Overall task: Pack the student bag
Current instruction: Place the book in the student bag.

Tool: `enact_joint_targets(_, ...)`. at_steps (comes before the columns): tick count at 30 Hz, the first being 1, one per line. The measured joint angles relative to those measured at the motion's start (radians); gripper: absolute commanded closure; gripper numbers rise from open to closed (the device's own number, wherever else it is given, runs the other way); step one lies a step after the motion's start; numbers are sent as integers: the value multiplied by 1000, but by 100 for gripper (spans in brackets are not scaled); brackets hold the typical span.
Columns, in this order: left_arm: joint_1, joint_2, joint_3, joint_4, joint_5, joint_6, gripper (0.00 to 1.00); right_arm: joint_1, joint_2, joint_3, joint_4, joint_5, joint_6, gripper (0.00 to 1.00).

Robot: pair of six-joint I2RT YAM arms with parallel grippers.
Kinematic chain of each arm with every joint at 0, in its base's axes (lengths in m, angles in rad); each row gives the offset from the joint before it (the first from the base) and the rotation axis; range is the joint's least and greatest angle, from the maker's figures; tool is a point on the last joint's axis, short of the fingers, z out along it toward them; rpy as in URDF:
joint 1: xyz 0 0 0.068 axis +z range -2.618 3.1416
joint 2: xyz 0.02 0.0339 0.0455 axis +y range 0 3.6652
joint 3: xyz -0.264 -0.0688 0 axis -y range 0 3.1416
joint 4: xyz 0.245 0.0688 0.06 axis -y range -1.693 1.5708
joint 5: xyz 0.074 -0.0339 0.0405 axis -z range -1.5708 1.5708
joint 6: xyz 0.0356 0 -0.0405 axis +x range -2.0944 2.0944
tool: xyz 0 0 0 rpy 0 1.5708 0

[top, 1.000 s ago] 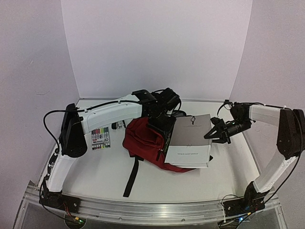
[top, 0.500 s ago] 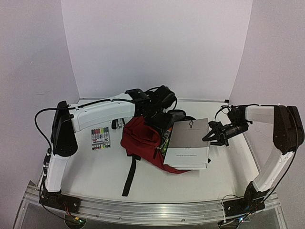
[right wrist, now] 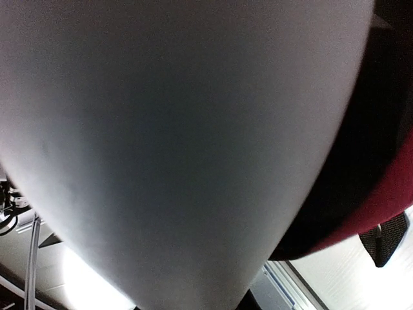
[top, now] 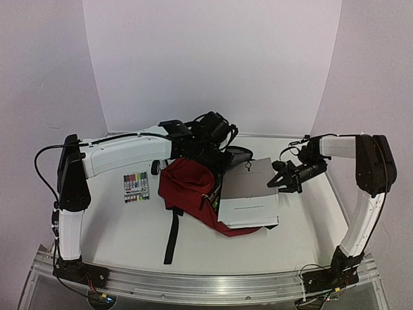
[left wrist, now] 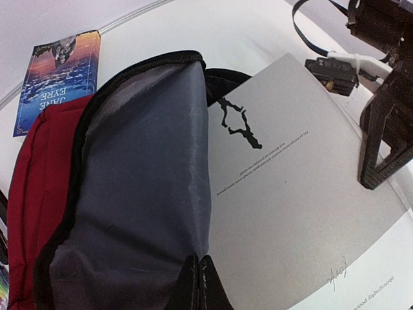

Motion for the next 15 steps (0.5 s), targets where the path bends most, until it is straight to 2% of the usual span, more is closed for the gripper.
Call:
enact_joint_targets(3,1,-23,-24,17,17,0,100,0,24,81,-97,-14,-110,100)
enact_joint_targets(8,1,-46,-35,25,18,0,100,0,24,96,-154,-35,-190,100)
enact_joint_targets(11,1,-48,-35,23,8,-1,100,0,18,86,-147,-11,-182,100)
enact_joint_targets(15,1,-48,-35,7,-10,0,100,-4,-36,4,-60,61,-79,100)
